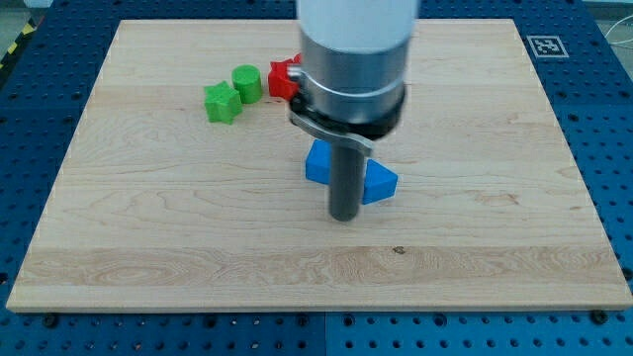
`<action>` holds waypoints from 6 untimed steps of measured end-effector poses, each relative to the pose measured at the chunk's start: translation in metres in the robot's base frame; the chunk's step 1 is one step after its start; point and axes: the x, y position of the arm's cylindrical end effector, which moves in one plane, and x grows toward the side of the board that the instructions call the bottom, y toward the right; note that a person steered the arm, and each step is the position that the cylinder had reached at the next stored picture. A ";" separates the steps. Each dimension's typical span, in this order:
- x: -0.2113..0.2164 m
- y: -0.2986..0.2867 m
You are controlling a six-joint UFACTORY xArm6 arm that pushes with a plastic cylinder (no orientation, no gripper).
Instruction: Push the yellow heart towards center
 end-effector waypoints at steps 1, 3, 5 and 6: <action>0.011 0.039; -0.014 0.096; -0.086 0.099; -0.121 0.099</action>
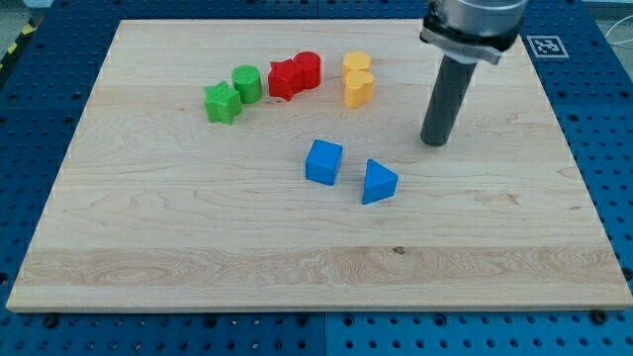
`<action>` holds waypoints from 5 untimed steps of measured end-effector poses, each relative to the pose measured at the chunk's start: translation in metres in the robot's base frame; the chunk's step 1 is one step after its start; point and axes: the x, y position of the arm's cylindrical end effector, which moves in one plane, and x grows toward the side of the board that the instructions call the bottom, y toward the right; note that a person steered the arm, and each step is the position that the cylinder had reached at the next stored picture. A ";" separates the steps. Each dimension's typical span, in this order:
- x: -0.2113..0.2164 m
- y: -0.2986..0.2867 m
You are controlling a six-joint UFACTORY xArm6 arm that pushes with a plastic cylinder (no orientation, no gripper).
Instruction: Push the yellow heart towards center
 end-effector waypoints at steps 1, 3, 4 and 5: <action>-0.035 0.000; -0.091 -0.005; -0.107 -0.015; -0.116 -0.026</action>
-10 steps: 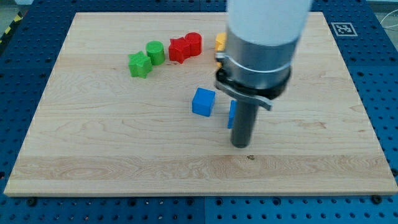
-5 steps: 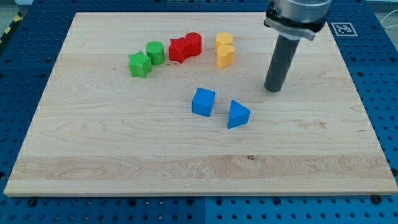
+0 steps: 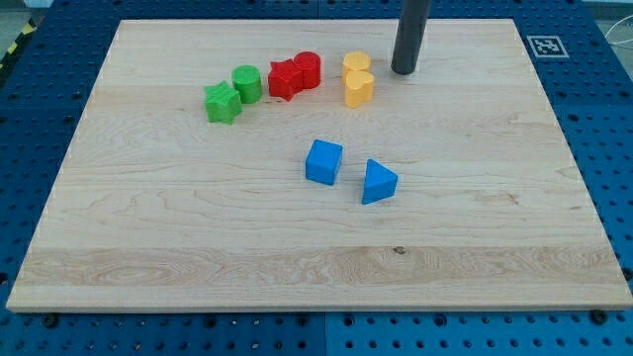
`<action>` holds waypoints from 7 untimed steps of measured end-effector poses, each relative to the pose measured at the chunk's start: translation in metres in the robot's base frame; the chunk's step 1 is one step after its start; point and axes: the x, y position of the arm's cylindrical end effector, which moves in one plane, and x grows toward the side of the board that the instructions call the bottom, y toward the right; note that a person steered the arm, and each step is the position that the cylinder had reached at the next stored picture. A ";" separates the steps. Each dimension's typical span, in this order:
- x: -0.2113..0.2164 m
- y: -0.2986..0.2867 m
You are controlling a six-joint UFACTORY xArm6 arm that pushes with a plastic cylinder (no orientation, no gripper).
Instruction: Push the yellow heart towards center
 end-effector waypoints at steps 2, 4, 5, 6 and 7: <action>0.001 -0.026; 0.030 -0.052; 0.047 -0.062; 0.066 -0.071; 0.087 -0.079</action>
